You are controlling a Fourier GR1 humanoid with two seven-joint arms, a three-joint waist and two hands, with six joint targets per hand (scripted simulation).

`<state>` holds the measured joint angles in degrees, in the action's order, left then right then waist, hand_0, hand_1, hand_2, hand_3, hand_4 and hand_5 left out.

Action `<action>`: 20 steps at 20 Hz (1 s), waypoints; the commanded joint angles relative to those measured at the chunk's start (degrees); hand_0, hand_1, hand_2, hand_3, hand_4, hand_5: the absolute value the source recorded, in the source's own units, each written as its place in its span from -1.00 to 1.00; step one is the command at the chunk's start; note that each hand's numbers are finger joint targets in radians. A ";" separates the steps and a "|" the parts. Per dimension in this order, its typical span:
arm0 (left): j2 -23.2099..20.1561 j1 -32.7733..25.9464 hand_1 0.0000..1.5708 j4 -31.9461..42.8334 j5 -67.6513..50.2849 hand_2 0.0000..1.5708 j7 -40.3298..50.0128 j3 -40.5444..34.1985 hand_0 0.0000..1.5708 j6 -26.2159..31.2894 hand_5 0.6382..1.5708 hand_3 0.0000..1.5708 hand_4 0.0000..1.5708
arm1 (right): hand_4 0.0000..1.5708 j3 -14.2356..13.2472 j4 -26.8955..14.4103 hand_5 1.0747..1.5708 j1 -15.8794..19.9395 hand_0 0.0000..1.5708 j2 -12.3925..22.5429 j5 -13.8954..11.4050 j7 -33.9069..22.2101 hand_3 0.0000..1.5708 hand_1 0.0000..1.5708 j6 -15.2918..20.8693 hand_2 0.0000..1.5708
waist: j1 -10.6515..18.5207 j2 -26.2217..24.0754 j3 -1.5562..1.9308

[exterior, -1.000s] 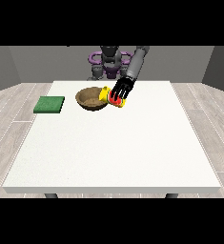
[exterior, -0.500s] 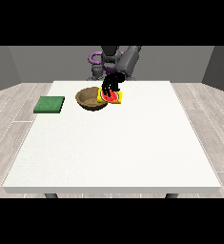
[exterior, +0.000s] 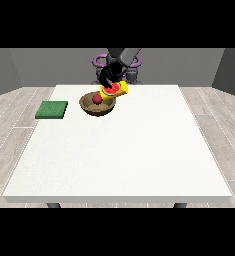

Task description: Pick the cup and pour the ball into the bowl, then pick the bowl and place it on the pad

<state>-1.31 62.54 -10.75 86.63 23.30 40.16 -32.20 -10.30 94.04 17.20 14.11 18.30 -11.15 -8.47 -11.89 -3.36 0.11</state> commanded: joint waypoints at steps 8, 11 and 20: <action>-3.41 -8.15 0.19 -10.83 -15.61 0.74 -8.21 -14.51 0.19 -6.54 0.74 0.66 0.39 | -0.52 -2.67 0.83 0.97 -5.24 -1.00 0.52 0.27 0.57 -1.00 -1.00 0.43 -1.00 | 4.91 -2.53 -0.27; -7.40 -7.49 0.59 -14.55 -24.35 1.00 -11.74 -22.41 0.59 -8.83 1.00 1.00 -0.01 | -0.54 -1.71 2.32 0.97 -6.07 -1.00 0.46 -0.26 0.47 -1.00 -1.00 0.01 -1.00 | 4.93 -1.66 -0.35; -10.69 -27.70 0.98 -26.39 -50.91 1.00 -40.76 -37.12 0.98 -14.71 0.95 1.00 0.67 | -0.49 -0.09 12.29 0.98 -8.74 -1.00 -1.29 -0.09 0.45 -1.00 -1.00 0.98 -1.00 | 4.02 4.76 -0.55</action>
<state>-10.84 42.36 -32.37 45.77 -5.98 8.36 -45.45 -10.67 102.79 10.10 12.74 17.74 -10.92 -6.75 -7.62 -0.78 -0.44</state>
